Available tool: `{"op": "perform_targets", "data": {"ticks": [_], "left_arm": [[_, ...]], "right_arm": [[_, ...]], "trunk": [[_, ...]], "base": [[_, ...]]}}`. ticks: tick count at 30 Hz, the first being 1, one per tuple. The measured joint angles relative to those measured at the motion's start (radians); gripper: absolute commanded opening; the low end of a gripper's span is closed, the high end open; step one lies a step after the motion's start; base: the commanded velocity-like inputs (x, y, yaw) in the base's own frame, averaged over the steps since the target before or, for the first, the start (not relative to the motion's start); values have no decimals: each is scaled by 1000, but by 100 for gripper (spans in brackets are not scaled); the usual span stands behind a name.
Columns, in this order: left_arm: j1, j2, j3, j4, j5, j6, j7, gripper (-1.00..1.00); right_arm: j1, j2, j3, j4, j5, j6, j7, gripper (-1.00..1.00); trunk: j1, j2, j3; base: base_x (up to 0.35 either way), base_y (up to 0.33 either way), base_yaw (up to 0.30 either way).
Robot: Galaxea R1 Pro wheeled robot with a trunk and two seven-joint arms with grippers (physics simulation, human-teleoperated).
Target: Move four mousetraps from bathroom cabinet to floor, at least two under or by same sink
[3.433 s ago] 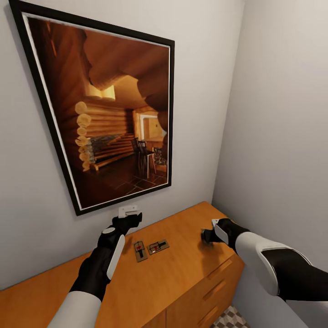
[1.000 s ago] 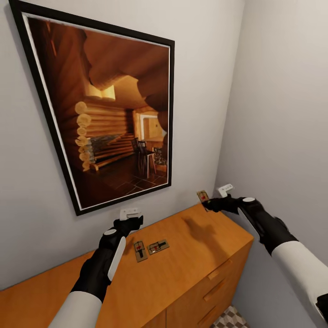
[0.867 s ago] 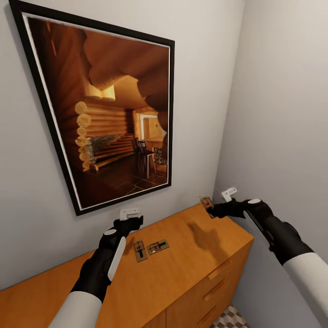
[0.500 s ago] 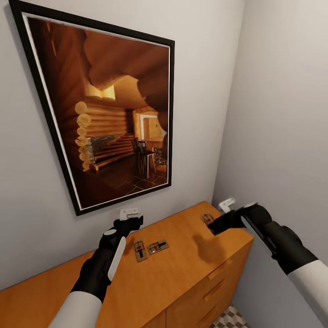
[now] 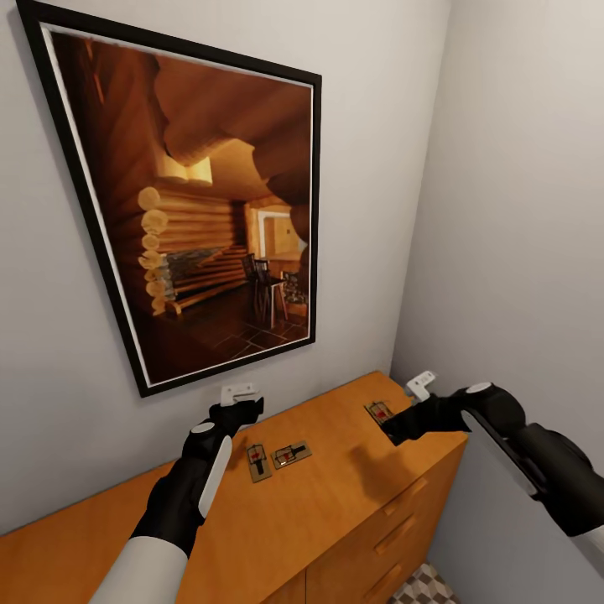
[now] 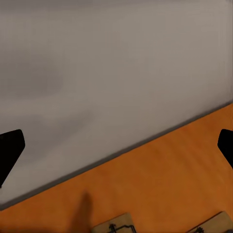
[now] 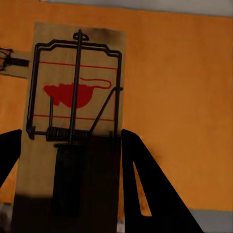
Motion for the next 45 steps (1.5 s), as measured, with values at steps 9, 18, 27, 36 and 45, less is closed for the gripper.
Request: {"op": "perform_targets", "data": {"ticks": [9,18,27,36,45], "left_arm": [[0,0,0,1,0,-2,0,100],[0,0,0,0,1,-2,0,100],[0,0,-2,-7,2,4,3,100],[-1,0,-34,-13,-50,49,7,100],[0,0,-299,-21,-180,201,9,100]], "right_arm": [[5,9,-14,-8,-13,-3,-70,-100],[5,87,-71,8,-14,-7,-267,-100],[5,154,-116,10,-11,-34,-396,-100],[5,166,-166,10,-9,-44,-402,-100],[5,167,-209,10,-13,-44,-401,-100]], "trunk": [[0,0,0],[0,0,0],[0,0,0],[0,0,0],[0,0,0]], "base": [[0,0,0],[0,0,0],[0,0,0],[0,0,0],[0,0,0]]}}
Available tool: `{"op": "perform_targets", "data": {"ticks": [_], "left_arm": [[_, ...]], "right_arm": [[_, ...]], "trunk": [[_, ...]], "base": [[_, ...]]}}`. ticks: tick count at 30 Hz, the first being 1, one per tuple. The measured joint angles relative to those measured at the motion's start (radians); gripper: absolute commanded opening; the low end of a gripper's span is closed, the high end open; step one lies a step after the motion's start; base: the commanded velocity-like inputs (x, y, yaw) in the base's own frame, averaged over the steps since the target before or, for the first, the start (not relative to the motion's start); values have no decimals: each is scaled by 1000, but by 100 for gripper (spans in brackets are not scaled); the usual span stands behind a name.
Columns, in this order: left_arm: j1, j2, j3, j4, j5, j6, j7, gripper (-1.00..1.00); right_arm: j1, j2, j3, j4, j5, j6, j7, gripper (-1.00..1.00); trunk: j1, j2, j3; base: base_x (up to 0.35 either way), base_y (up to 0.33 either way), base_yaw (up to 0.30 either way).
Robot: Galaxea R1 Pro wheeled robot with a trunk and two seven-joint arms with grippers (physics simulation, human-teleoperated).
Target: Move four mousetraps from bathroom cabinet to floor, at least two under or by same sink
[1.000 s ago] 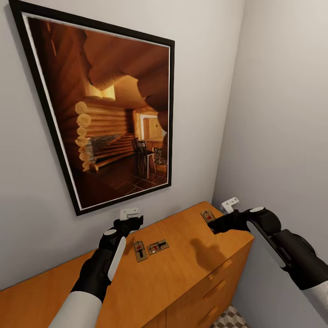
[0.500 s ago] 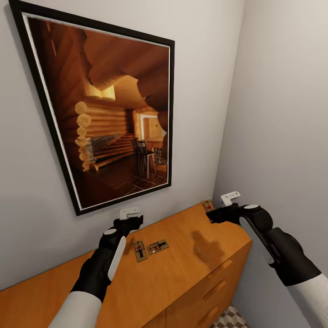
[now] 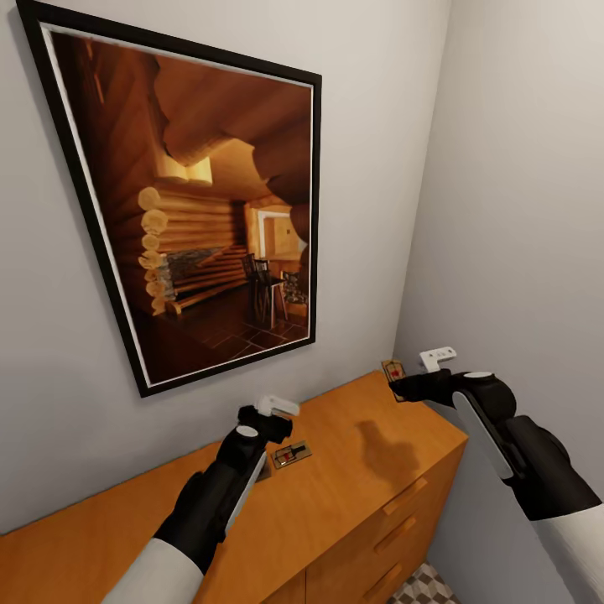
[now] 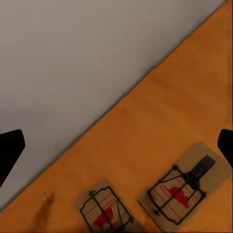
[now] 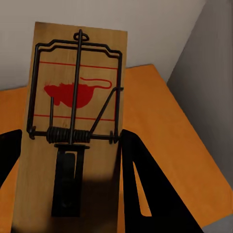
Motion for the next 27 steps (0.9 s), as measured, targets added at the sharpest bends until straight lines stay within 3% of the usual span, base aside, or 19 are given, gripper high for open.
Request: {"op": "perform_targets", "data": {"ticks": [2,6,8,11,14,17,22,24,27], "left_arm": [[0,0,-55,-1,-7,7,-1,100],[0,0,-131,-2,-12,14,-2,100],[0,0,-166,-2,-13,37,-3,100],[0,0,-203,-6,-13,125,-4,100],[0,0,-217,-40,-12,202,-13,100],[0,0,-221,-62,-10,229,-49,100],[-1,0,-222,-74,-10,245,-216,100],[-2,0,-221,-78,-26,246,-270,100],[-3,15,-221,-83,-86,248,-312,100]], "right_arm": [[0,0,-1,0,0,0,0,-100],[0,0,-1,0,0,0,0,-100],[0,0,-1,0,0,0,0,-100],[0,0,-1,0,0,1,0,-100],[0,0,-1,0,1,1,0,-100],[0,0,-1,0,1,1,-1,-100],[0,0,-1,0,1,1,-1,-100],[0,0,-1,0,1,1,-1,-100],[0,0,-1,0,1,1,-2,-100]], "trunk": [[0,0,0],[0,0,0],[0,0,0],[0,0,0],[0,0,0],[0,0,0],[0,0,0],[0,0,0],[0,0,0]], "base": [[0,0,0],[0,0,0],[0,0,0],[0,0,0],[0,0,0],[0,0,0],[0,0,0],[0,0,0],[0,0,0]]}}
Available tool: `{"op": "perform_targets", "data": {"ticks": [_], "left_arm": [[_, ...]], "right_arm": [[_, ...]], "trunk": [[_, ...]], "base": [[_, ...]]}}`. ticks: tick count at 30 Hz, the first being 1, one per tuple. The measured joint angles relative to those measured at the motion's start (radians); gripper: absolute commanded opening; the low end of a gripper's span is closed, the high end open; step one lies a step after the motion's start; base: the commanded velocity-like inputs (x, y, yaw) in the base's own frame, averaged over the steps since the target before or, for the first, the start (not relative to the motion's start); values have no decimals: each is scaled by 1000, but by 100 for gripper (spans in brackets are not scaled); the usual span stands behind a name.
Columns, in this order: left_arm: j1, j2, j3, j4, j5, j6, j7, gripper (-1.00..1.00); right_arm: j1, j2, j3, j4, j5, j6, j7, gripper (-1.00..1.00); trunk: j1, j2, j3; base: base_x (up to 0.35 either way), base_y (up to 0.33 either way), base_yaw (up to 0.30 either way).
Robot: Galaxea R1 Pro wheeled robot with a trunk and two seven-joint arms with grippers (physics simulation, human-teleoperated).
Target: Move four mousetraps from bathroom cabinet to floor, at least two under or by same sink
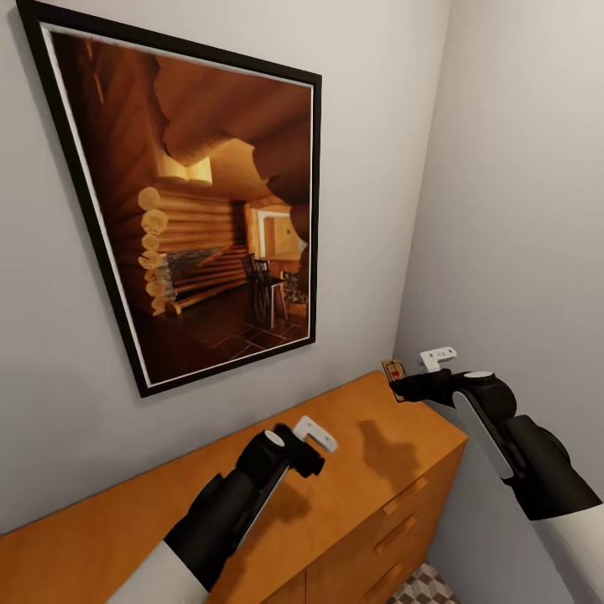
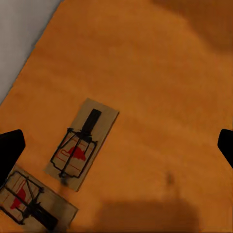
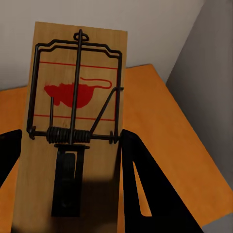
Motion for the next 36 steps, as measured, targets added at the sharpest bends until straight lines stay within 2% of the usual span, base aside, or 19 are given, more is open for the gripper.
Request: {"op": "perform_targets", "data": {"ticks": [3,5,7,8,9,10,12,15,17,20,23,25,30,36], "left_arm": [[0,7,0,-1,-77,1,-56,100],[-1,9,0,-2,-98,2,-122,100],[-3,15,1,-2,-119,1,-230,100],[-4,18,1,-2,-128,0,-257,100],[-4,23,1,-2,-149,0,-301,100],[-5,25,1,-1,-163,-1,-320,100],[-6,31,2,-1,-228,-2,-365,100],[-6,32,3,0,-283,-1,-389,100],[-7,33,4,-1,-305,-1,-416,100],[-8,34,21,-1,-320,-1,-479,100],[-10,35,74,0,-328,-5,-571,100],[-13,36,97,1,-330,-8,-606,100],[-24,37,115,1,-342,-9,-635,100],[-33,34,120,2,-396,-9,-646,100]], "right_arm": [[0,0,0,0,0,0,-1,-100],[0,0,0,0,1,0,-1,-100],[0,0,0,0,1,0,-1,-100],[0,0,0,0,1,0,-1,-100],[0,0,0,0,1,0,-1,-100],[0,0,0,0,1,0,-1,-100],[0,0,0,0,1,0,-1,-100],[0,0,0,1,2,0,-1,-100],[0,0,1,1,2,0,-2,-100],[0,0,1,1,2,0,-2,-100],[0,0,1,1,2,-1,-2,-100],[0,0,1,2,2,-1,-2,-100],[0,0,1,3,2,-1,-2,-100],[0,0,1,3,0,-1,4,-100]], "trunk": [[0,0,0],[0,0,0],[0,0,0],[0,0,0],[0,0,0],[0,0,0],[0,0,0],[0,0,0],[0,0,0],[0,0,0],[0,0,0],[0,0,0],[0,0,0],[0,0,0]], "base": [[0,0,0],[0,0,0],[0,0,0],[0,0,0],[0,0,0],[0,0,0],[0,0,0],[0,0,0],[0,0,0],[0,0,0],[0,0,0],[0,0,0],[0,0,0],[0,0,0]]}}
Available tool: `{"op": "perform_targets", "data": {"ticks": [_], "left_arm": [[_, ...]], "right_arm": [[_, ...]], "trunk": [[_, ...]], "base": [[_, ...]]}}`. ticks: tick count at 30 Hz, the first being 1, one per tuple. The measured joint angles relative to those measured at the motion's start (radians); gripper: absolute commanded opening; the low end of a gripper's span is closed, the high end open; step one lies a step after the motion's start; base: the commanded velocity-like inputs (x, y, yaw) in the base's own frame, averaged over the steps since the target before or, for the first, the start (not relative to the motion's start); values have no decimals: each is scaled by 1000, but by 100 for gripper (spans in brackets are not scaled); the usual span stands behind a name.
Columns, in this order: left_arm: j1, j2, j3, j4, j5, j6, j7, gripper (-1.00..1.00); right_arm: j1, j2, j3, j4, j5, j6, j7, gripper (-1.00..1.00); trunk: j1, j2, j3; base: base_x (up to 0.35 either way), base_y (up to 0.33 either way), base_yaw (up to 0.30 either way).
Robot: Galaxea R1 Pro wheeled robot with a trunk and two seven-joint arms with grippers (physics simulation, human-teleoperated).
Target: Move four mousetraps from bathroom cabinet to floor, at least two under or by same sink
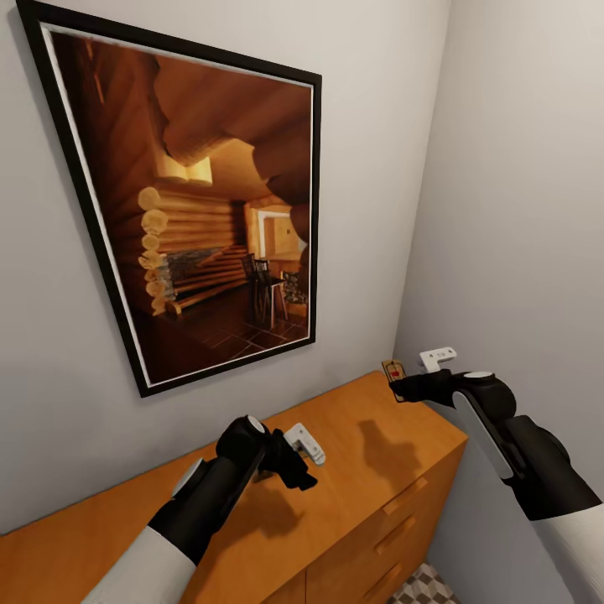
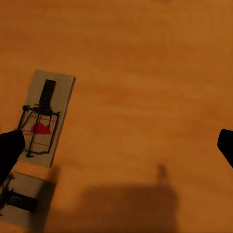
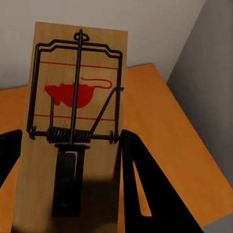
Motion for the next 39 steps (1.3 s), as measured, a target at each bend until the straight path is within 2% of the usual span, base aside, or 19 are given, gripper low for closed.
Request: {"op": "perform_targets", "data": {"ticks": [6,33,35,39], "left_arm": [[-1,0,2,4,-14,-1,-2,100],[-1,-2,5,-5,-21,-9,8,100],[-1,-1,17,-16,-21,-9,10,100],[-1,-6,87,-31,-20,-12,11,100]], "right_arm": [[0,0,0,0,-1,-1,3,-100],[0,0,18,11,-4,-1,6,-100],[0,0,18,11,0,0,5,-100],[0,0,20,11,0,0,3,-100]], "trunk": [[0,0,0],[0,0,0],[0,0,0],[0,0,0]], "base": [[0,0,0],[0,0,0],[0,0,0],[0,0,0]]}}
